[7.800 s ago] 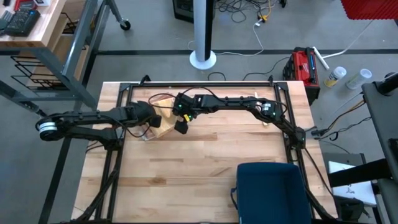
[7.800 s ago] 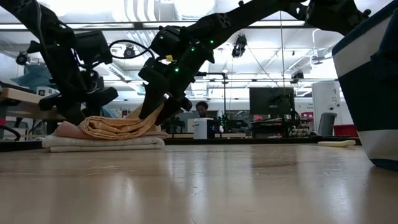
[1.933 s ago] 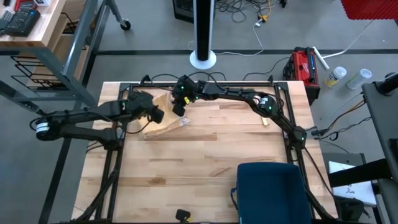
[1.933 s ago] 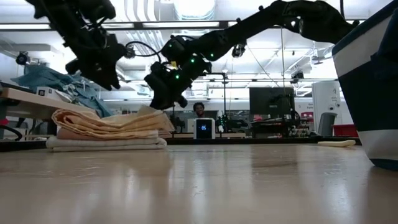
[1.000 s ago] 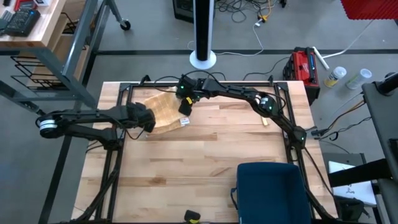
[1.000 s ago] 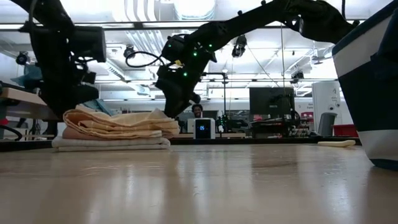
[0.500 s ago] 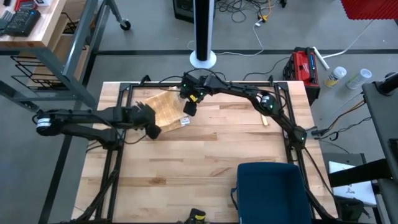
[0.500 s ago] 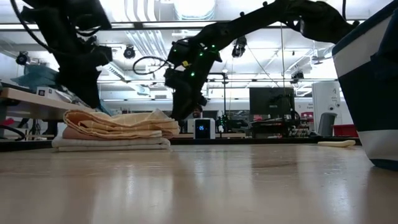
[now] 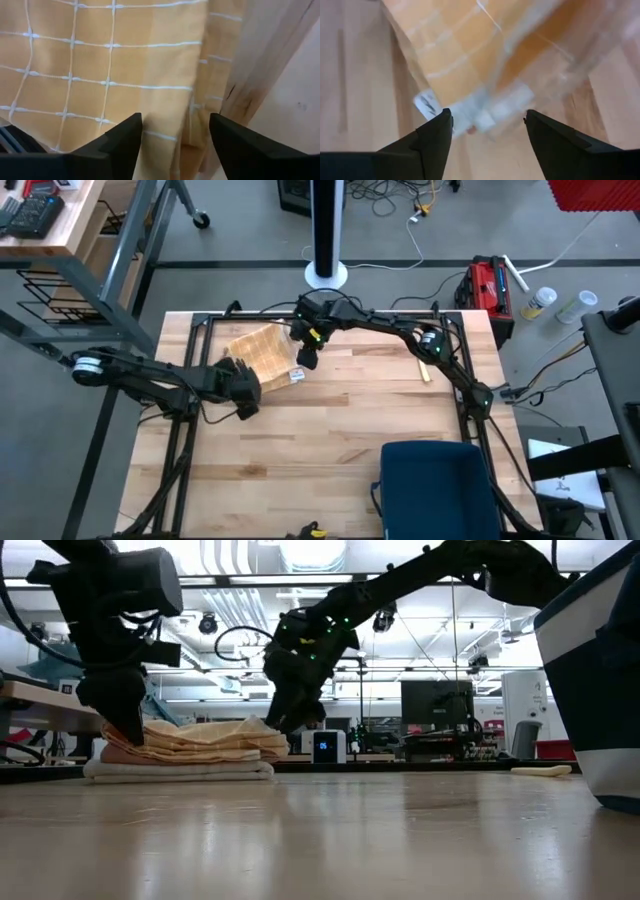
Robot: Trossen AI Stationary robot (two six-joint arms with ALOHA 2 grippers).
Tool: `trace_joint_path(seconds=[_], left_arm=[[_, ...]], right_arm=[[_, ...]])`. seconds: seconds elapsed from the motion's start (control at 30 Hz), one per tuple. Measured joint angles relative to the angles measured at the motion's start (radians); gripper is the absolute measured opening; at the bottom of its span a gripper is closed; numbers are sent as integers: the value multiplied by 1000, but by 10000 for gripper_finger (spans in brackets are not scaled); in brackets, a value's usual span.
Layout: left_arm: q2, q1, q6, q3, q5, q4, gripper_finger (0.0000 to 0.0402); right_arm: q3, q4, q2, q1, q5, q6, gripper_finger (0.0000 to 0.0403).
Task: Fold towel
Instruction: Stack the yellow towel on top of the brown towel
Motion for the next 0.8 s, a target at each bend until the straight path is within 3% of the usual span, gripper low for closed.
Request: trace_joint_path(seconds=[0.13,0.27,0.53,0.8], left_arm=[[39,-1,-5,0,-15,1,216],[62,-1,-11,-3,-22,2,179],[74,-1,-60,3,-42,-15,15],[18,-10,-147,52,-61,-150,6]], right_arm=[[-1,11,-2,12,0,4,251],[-7,26,-2,12,0,25,250],[-12,37,-2,12,0,27,231],[-12,43,-2,17,-1,36,227]])
